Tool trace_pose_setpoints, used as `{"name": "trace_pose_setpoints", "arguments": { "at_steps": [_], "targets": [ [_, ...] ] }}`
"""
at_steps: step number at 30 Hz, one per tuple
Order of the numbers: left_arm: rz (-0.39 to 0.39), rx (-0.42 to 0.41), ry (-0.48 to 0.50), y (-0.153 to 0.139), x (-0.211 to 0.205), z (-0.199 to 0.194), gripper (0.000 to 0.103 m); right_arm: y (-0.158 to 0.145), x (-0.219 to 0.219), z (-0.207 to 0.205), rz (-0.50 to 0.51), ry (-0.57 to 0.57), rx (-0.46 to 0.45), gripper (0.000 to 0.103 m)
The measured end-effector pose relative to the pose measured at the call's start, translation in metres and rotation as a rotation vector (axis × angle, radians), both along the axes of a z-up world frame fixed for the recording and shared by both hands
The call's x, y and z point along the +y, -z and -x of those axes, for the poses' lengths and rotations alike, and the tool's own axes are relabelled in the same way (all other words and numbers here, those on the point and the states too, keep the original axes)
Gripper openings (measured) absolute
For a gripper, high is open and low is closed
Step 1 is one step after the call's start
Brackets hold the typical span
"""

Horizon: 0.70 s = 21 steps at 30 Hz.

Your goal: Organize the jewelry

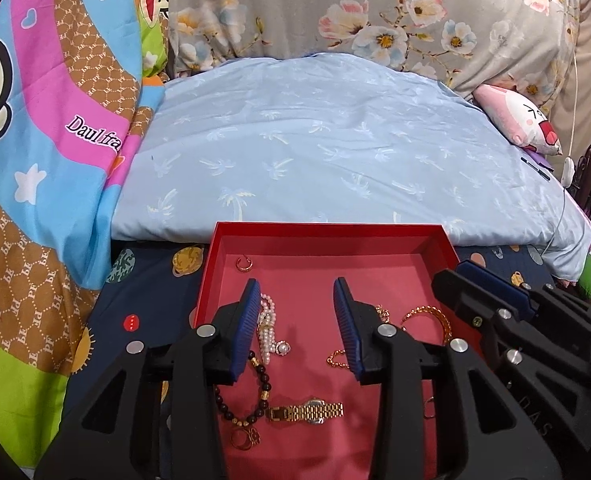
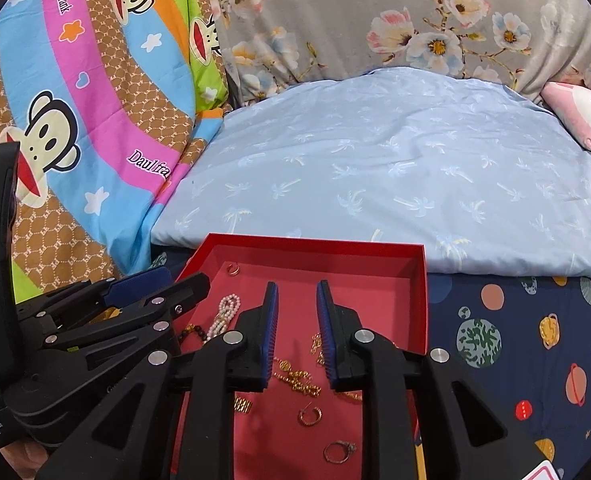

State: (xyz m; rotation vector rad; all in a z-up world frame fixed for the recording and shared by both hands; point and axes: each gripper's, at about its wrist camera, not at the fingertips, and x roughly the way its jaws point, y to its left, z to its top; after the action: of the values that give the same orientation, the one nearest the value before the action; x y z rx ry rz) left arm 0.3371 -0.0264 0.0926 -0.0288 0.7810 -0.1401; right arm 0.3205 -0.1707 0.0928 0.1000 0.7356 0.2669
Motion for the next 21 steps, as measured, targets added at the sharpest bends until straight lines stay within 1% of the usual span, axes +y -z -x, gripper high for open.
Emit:
{"name": "trace_pose_setpoints", "arguments": {
  "at_steps": [1,3,13,21],
  "targets": [
    [0.000,-0.001,-0.001,-0.001,0.000,0.003,0.041,-0.001,0.000,0.004,-0.002,-0.002,-0.001,0.022],
    [-0.013,-0.012,-0.006,-0.004,0.000,0.012,0.043,-0.002,0.001,0.012,-0.002,-0.002,-0.004,0.023],
    [-0.048,-0.036,-0.013,-0.020,-0.006,0.060,0.043,-0.014,-0.004,0.059,-0.015,0.015,-0.010,0.025],
    [-0.044,-0.051,-0.015,-0.030,-0.011,0.097,0.043,-0.023,-0.011,0.097,-0.014,0.036,-0.022,0.028]
  ]
}}
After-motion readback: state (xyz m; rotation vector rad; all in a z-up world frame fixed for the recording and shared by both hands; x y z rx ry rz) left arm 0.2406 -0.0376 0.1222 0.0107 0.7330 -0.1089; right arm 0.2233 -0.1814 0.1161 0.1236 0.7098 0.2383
